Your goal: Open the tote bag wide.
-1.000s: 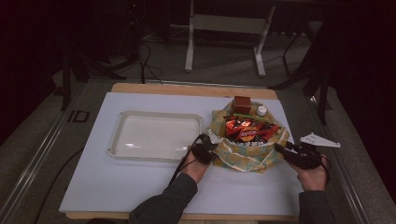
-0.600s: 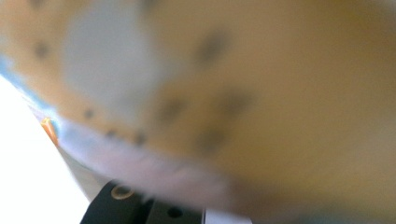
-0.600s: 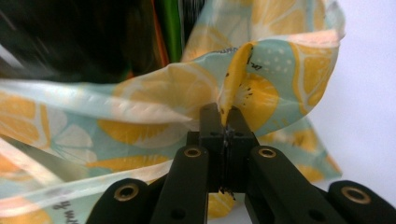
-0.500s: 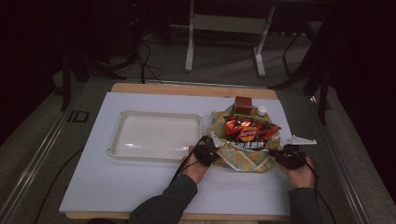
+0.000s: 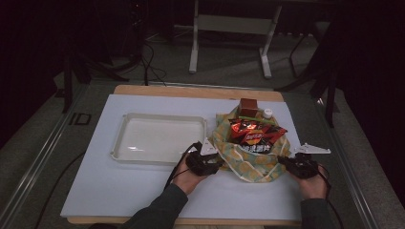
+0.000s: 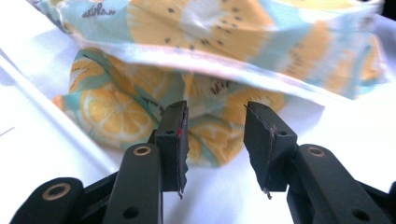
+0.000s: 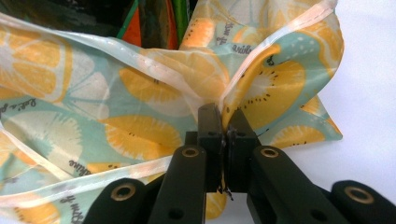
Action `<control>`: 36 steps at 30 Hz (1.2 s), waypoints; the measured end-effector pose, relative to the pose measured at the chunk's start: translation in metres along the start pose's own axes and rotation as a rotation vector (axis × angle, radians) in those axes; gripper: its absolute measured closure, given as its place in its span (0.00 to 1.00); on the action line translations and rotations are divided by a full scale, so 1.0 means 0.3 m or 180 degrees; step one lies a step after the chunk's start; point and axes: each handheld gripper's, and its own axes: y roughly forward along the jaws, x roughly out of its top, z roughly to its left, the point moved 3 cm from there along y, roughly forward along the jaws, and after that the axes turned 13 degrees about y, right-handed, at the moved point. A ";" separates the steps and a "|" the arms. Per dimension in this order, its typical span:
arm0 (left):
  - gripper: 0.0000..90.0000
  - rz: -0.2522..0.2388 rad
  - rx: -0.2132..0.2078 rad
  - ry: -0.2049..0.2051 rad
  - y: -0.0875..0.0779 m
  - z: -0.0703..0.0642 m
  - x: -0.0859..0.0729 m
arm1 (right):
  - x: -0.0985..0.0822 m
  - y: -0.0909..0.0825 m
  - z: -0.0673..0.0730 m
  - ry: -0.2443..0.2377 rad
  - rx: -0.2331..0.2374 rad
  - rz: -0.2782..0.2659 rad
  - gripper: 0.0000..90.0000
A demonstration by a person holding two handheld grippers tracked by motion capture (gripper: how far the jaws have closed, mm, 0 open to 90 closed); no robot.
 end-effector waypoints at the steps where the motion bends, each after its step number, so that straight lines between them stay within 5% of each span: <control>1: 0.66 -0.0026 0.0007 0.0018 -0.014 -0.001 -0.001 | 0.000 -0.001 0.000 -0.0007 0.0003 -0.0002 0.98; 9: 0.68 -0.0496 0.0142 0.0131 -0.119 -0.009 0.057 | 0.000 -0.001 0.011 -0.0056 0.0032 0.0002 0.98; 15: 0.65 -0.0704 0.0120 0.0266 -0.112 0.008 0.145 | 0.000 -0.002 0.025 -0.0088 0.0069 -0.0023 0.99; 19: 0.67 -0.0481 0.0165 0.0307 -0.037 0.009 0.164 | -0.001 -0.004 0.030 -0.0107 0.0084 -0.0020 0.99; 22: 0.83 -0.0161 0.0160 0.0299 0.037 -0.006 0.131 | -0.003 -0.005 0.026 -0.0097 0.0092 -0.0025 0.99; 27: 0.89 0.0152 0.0185 0.0214 0.117 -0.001 0.064 | -0.014 -0.001 0.006 -0.0036 0.0055 0.0014 0.99; 36: 0.88 0.0207 0.0222 0.0265 0.128 -0.009 0.052 | -0.002 -0.063 0.005 -0.0013 0.0073 -0.0180 0.74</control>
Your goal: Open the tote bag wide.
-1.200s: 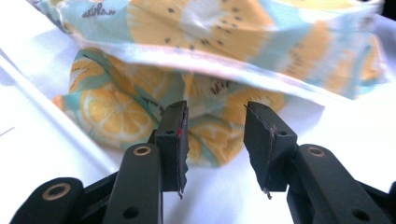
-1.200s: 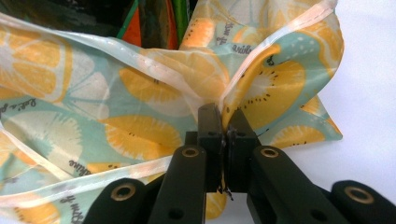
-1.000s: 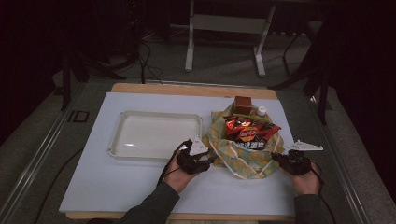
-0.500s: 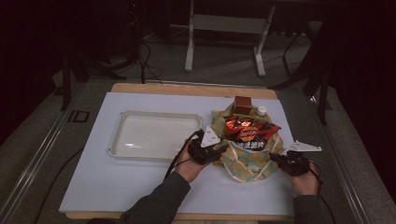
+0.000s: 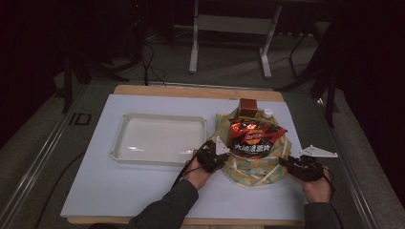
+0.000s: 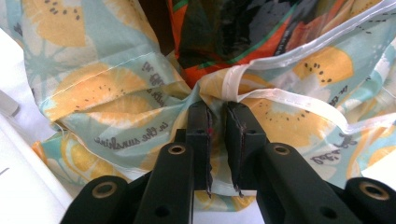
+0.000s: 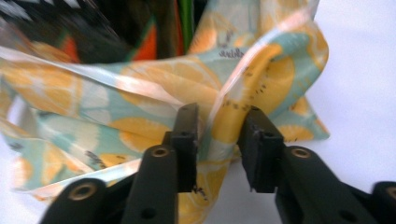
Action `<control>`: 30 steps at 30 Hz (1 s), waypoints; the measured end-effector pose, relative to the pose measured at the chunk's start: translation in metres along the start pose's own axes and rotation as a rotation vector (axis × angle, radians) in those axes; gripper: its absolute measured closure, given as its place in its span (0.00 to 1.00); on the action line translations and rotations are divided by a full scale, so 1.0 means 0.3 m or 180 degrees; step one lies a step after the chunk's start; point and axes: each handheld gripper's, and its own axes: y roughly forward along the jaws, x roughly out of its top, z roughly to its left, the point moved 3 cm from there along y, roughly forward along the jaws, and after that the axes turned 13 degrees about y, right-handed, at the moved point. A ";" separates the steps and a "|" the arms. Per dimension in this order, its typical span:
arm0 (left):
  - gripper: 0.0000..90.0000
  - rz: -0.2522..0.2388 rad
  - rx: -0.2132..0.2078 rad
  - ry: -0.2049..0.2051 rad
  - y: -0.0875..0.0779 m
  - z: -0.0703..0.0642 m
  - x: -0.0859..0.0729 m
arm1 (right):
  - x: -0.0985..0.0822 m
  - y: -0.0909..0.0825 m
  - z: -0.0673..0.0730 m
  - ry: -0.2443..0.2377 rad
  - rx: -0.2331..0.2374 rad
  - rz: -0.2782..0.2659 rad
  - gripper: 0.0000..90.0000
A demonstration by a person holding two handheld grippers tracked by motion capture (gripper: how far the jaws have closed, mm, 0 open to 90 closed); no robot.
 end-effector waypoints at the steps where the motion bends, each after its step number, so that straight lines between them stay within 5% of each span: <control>1: 0.87 -0.0013 0.0010 0.0010 -0.003 -0.003 -0.002 | 0.007 -0.013 0.004 -0.0029 0.0020 -0.0029 0.73; 13: 0.85 -0.0121 -0.0044 -0.0055 -0.006 -0.045 -0.046 | 0.092 -0.099 0.062 -0.0196 0.0217 -0.0326 0.65; 22: 0.84 -0.0019 -0.0049 -0.0006 0.019 -0.058 -0.061 | 0.032 0.046 0.053 -0.0152 0.0118 0.0072 0.73; 23: 0.84 0.0003 -0.0039 0.0009 0.024 -0.060 -0.064 | 0.003 0.095 0.034 -0.0111 0.0066 0.0175 0.76; 30: 0.84 0.0032 -0.0003 0.0031 0.037 -0.062 -0.074 | -0.018 0.148 0.014 -0.0053 0.0019 0.0292 0.78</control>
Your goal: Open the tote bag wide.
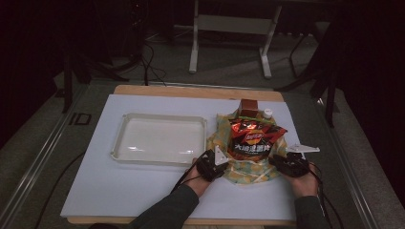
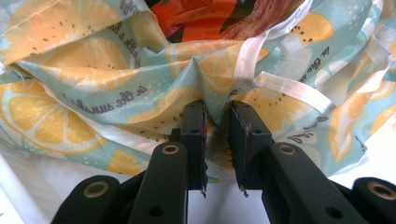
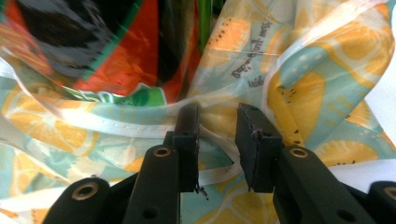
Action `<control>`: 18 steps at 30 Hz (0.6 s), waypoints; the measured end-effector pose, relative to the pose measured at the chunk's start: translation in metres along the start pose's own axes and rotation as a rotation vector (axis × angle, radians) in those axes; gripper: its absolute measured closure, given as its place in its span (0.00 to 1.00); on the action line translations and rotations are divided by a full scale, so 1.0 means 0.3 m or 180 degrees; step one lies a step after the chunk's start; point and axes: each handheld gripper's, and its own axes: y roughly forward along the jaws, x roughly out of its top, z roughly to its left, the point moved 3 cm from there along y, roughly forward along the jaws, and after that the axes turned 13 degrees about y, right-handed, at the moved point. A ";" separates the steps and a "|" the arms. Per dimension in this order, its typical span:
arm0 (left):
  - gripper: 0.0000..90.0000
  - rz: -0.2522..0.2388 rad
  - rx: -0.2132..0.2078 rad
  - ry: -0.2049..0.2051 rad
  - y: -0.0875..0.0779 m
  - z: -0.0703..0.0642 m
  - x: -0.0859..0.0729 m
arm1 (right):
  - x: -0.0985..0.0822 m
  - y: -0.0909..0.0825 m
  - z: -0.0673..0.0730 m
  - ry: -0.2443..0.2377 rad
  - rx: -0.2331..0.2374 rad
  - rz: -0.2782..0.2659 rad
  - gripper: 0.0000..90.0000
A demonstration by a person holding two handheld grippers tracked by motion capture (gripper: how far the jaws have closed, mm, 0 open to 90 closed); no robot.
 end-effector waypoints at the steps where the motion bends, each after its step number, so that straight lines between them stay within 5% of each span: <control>1: 0.84 0.0004 0.0012 0.0009 0.000 -0.002 0.000 | -0.001 0.013 -0.002 -0.0038 -0.0046 0.0062 0.79; 11: 0.83 0.0002 0.0027 0.0001 0.001 -0.001 -0.002 | -0.008 0.031 -0.010 -0.0156 -0.0210 0.0187 0.79; 14: 0.80 -0.0220 0.0122 0.0123 -0.022 -0.014 -0.001 | -0.008 0.032 -0.011 -0.0148 -0.0210 0.0176 0.79; 18: 0.78 -0.0588 0.0076 0.0146 -0.064 -0.013 0.013 | -0.010 0.031 -0.015 -0.0134 -0.0183 0.0156 0.79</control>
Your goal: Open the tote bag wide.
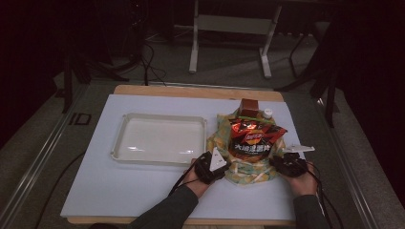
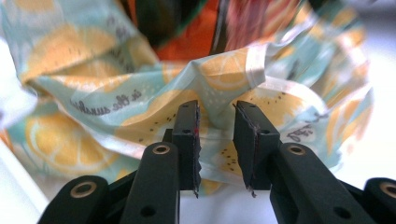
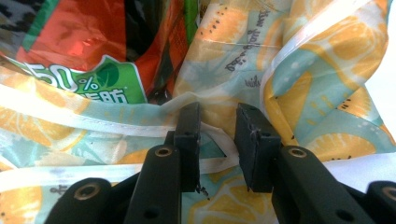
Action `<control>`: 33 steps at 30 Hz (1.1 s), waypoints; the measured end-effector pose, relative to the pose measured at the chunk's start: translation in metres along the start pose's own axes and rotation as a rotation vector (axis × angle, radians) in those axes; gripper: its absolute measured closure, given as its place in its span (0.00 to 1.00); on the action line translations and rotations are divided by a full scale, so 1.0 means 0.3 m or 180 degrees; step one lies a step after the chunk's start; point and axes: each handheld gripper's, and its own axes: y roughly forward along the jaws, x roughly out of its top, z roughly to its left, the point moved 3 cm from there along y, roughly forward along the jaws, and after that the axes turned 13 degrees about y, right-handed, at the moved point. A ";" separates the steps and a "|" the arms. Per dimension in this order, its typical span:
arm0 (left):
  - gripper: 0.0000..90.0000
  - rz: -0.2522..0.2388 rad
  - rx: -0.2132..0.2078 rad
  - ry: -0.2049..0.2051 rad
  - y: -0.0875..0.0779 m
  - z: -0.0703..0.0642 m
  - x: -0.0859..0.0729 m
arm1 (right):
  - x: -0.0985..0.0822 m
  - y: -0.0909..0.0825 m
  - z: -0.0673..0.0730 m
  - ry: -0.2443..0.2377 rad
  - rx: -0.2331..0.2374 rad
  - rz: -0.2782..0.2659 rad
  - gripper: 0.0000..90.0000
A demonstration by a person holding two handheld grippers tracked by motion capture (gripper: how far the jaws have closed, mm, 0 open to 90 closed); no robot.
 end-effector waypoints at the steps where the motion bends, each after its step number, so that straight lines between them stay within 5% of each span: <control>1: 0.78 0.0000 0.0000 0.0000 0.000 0.000 0.000 | -0.001 0.000 -0.001 0.0013 0.0012 -0.0003 0.79; 10: 0.76 -0.0356 0.0010 -0.0236 -0.073 0.042 0.056 | -0.003 -0.004 -0.002 0.0007 0.0013 -0.0005 0.78; 15: 0.76 -0.0398 -0.0006 -0.0358 -0.089 0.062 0.081 | -0.005 -0.005 -0.002 0.0010 0.0015 -0.0006 0.78; 22: 0.71 -0.0241 -0.0091 -0.0651 -0.021 0.097 0.090 | -0.007 -0.007 0.000 0.0010 0.0004 -0.0011 0.77; 33: 0.80 0.0208 -0.0139 -0.0529 0.052 0.066 0.034 | -0.010 -0.011 0.001 0.0007 0.0021 -0.0001 0.77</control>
